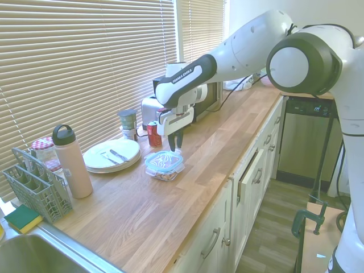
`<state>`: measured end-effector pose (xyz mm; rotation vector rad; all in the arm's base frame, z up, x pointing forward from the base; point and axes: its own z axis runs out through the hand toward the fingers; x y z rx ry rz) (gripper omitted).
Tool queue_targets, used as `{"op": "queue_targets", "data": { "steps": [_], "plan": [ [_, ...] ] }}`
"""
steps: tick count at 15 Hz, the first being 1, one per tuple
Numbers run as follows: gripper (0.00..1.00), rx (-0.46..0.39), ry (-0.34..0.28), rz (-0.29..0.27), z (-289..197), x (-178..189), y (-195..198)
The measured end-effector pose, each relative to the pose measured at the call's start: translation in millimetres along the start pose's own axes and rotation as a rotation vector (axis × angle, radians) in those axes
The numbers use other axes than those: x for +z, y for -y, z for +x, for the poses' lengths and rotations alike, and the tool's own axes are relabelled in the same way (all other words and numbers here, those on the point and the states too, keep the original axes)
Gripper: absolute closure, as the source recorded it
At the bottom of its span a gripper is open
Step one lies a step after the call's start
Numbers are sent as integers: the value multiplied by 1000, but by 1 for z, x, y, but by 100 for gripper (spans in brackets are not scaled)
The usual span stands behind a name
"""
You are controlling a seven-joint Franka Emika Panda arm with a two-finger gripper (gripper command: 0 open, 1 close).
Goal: Cover the lid of the food container
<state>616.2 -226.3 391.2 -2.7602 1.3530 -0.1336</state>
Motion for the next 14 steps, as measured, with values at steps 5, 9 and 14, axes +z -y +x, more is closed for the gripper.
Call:
{"op": "queue_targets", "data": {
  "steps": [5,9,14],
  "plan": [
    [0,-13,-22,27,-6,-29,0],
    [0,-69,-33,36,-52,-64,-7],
    [0,-133,-45,1,-115,-60,-10]
  ]
}}
